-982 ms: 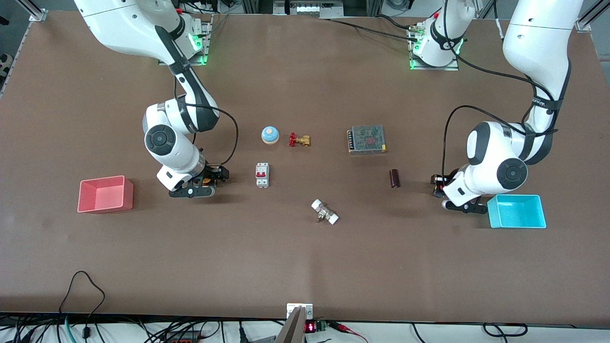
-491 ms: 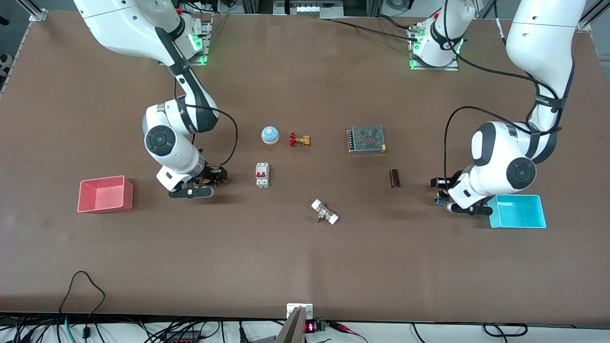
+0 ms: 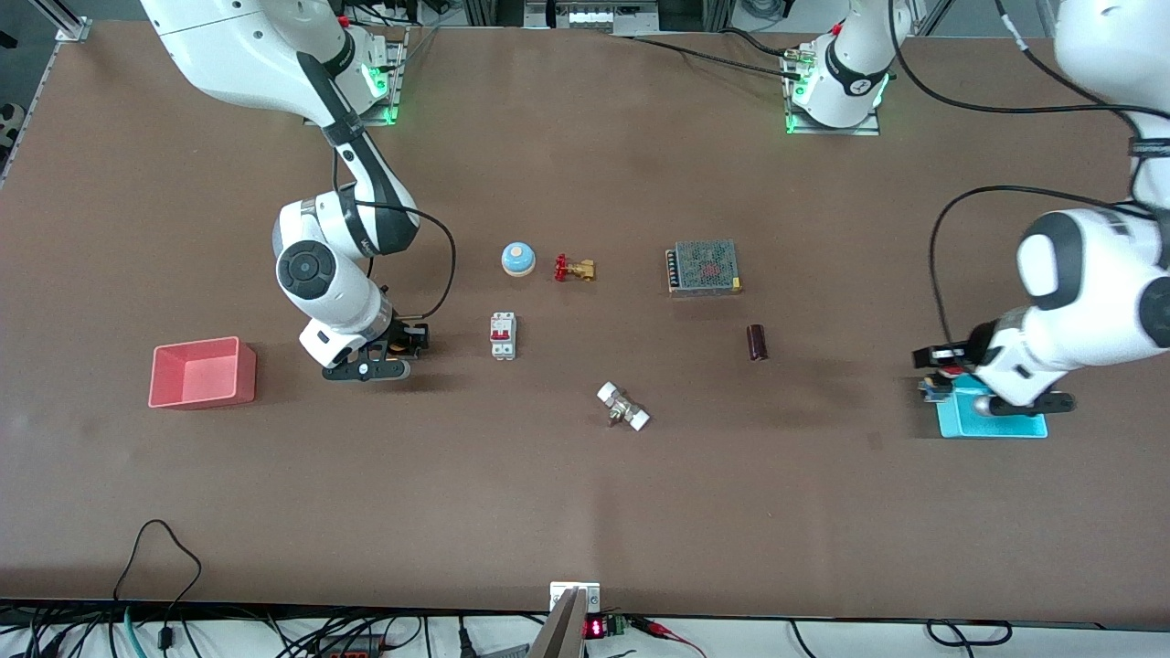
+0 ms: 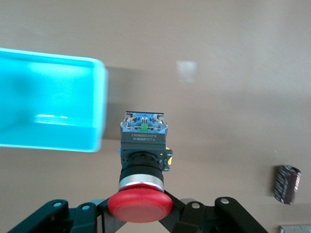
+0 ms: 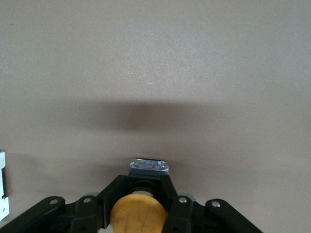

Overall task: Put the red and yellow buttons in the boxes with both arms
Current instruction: 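Carry the yellow button to the pink box while the left gripper carries red to cyan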

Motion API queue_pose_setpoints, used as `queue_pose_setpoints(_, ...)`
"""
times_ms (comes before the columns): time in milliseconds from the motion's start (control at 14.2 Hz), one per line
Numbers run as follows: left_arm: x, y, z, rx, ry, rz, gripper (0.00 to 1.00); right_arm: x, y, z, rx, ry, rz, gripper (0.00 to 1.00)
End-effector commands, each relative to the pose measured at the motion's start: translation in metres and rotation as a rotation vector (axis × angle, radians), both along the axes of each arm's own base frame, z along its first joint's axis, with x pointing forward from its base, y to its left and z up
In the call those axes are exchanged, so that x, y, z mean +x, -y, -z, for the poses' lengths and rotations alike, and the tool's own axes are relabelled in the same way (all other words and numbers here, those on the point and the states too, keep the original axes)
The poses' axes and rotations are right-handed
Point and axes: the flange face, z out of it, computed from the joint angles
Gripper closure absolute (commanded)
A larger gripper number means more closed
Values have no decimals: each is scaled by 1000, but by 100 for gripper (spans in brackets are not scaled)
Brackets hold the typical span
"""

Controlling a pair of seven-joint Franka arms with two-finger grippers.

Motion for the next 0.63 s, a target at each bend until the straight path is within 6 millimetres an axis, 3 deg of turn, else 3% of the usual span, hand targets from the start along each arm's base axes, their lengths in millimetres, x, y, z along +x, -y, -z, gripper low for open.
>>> queue_pose_setpoints(0, -2, -37, -8, -17, 4, -48, 84, 8, 13, -32, -2, 29, -26, 86)
queue_pose_setpoints(140, -2, -60, -14, -19, -9, -80, 84, 17, 48, -76, 4, 24, -69, 86)
queue_pose_setpoints(211, -4, -67, -14, -26, -38, -88, 85, 21, 77, -100, 3, 29, -71, 86)
queue_pose_setpoints(351, 3, -77, -9, -38, -83, -93, 85, 26, 158, -131, -4, 27, -74, 86)
queue_pose_setpoints(561, 7, -85, 3, -55, -138, -101, 86, 35, 259, -153, -6, 43, -149, 86)
